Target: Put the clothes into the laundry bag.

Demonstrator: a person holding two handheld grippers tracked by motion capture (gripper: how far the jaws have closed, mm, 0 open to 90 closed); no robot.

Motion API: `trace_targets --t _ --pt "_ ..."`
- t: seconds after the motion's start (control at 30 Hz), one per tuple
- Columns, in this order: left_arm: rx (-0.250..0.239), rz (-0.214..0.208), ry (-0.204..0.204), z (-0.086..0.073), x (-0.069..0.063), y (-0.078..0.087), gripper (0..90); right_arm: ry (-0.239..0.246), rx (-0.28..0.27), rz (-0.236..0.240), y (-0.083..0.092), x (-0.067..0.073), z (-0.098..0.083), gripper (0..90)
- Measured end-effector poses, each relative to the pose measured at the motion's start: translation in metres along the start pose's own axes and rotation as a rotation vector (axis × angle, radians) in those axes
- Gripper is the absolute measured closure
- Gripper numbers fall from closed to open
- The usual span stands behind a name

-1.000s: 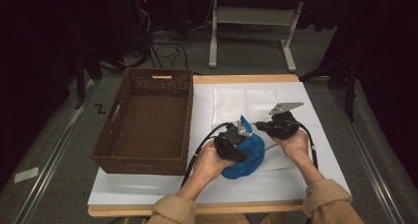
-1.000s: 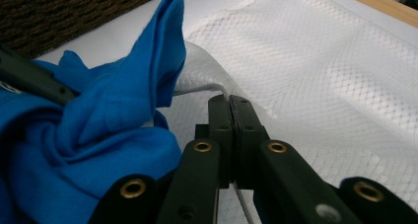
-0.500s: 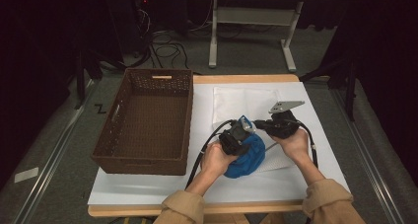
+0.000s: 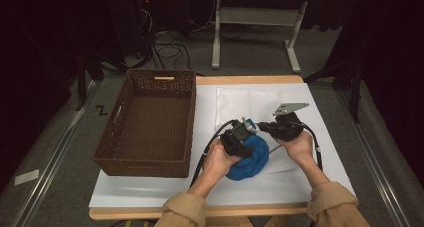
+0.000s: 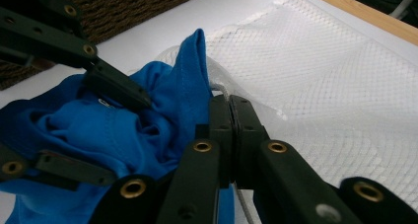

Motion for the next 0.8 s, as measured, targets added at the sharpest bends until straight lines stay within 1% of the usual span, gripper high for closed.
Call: trace_targets --t 0.07,0.2,0.3,0.33,0.37,0.4,0.43,0.47,0.53,0.6,0.67,0.73,0.8 --pt "-0.008 -0.006 0.0 0.001 0.0 0.005 41.6 0.006 0.006 0.003 0.0 0.0 0.0 90.0" --pt "-0.037 -0.005 0.003 0.004 0.002 0.015 40.6 0.005 0.0 0.001 -0.001 0.0 0.0 90.0" --pt "-0.045 -0.008 0.003 0.004 0.002 0.017 40.7 0.003 0.002 0.001 -0.001 0.0 0.0 90.0" --pt "-0.044 -0.018 0.001 0.004 0.001 0.018 42.6 0.004 0.001 -0.001 -0.001 0.0 0.0 90.0" --pt "-0.043 -0.036 0.001 0.004 0.0 0.017 48.9 0.002 -0.001 -0.002 -0.001 0.001 0.0 90.0" --pt "-0.045 -0.043 -0.004 0.003 -0.001 0.017 56.6 0.002 -0.001 -0.001 -0.002 0.001 0.0 90.0" --pt "-0.044 -0.043 -0.012 0.003 -0.002 0.015 63.3 -0.001 -0.003 -0.001 -0.002 0.001 0.0 90.0" --pt "-0.037 -0.046 -0.013 0.003 -0.002 0.013 69.1 0.004 -0.004 0.0 -0.002 0.001 0.0 90.0" --pt "-0.025 -0.059 0.008 0.003 -0.002 0.007 75.5 0.002 -0.003 0.001 -0.002 0.001 0.0 90.0" --pt "-0.022 -0.065 0.024 0.003 -0.002 0.0 78.1 0.008 -0.004 0.0 -0.001 0.001 0.001 90.0" --pt "-0.021 -0.063 0.038 0.004 -0.001 -0.005 78.9 0.004 -0.008 0.002 0.0 0.002 0.002 90.0" --pt "-0.022 -0.047 0.045 0.005 0.002 -0.011 78.9 0.01 -0.007 0.005 0.001 0.003 0.003 90.0" --pt "-0.025 -0.008 0.046 0.005 0.007 -0.017 78.2 0.008 -0.017 0.008 0.0 0.004 0.004 90.0"
Point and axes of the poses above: each handheld gripper's, and its own axes: y roughly backward along the jaws, z roughly out of its top, x roughly to its left, the point moved 6 cm from there along -y, roughly forward along the jaws, and after that the axes turned 15 degrees about -x, right-handed, at the moved point
